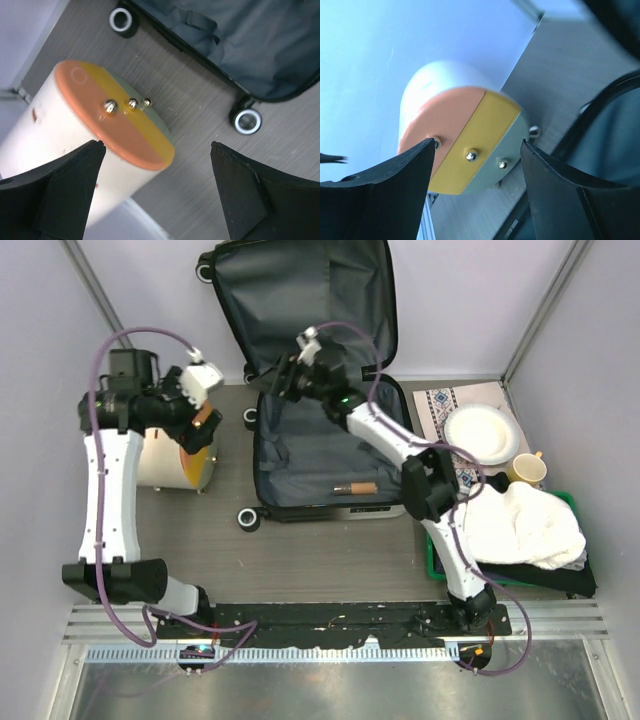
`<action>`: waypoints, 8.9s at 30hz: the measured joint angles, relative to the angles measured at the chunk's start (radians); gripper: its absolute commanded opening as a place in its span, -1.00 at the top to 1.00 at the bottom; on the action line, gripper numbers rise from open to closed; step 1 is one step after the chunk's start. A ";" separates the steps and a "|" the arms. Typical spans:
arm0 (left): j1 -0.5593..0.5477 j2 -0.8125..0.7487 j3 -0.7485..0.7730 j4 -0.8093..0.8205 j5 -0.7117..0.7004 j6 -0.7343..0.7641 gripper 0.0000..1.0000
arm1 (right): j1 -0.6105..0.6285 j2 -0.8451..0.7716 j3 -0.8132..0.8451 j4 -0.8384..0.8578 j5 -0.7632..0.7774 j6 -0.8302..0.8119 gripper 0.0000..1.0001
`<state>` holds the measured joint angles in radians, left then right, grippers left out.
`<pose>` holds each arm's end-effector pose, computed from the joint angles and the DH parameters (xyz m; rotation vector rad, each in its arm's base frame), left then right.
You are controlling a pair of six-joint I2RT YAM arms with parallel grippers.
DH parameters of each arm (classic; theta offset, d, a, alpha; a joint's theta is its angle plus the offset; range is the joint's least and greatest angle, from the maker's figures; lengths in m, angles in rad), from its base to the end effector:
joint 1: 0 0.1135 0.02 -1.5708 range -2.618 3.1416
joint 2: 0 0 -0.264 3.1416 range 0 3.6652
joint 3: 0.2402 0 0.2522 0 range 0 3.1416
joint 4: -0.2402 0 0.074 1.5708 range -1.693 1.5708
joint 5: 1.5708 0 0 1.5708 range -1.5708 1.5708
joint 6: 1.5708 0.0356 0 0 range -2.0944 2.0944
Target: Open, take out, and arrange the luggage
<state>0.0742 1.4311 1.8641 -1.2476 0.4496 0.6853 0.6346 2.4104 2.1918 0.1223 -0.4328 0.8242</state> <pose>0.2536 0.0033 0.4550 0.8835 2.1123 -0.1485 0.4538 0.3526 0.2850 -0.1918 1.8698 1.4175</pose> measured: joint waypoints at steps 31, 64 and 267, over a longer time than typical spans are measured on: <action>-0.278 0.524 -0.068 -0.070 -0.455 0.691 -0.48 | -0.480 -0.537 -0.522 -0.064 -0.070 -0.181 -0.50; -0.117 0.651 -0.038 0.114 -0.472 0.673 -0.33 | -0.479 -0.555 -0.592 -0.087 -0.071 -0.195 -0.50; -0.258 0.489 0.076 0.113 -0.206 0.472 -0.43 | -0.465 -0.372 -0.360 -0.961 -0.094 -1.239 -0.51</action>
<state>-0.1841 1.9198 1.9396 -1.1347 0.2440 1.1572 0.1692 2.0388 1.8317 -0.8383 -0.5270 -0.4149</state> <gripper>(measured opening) 0.711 0.753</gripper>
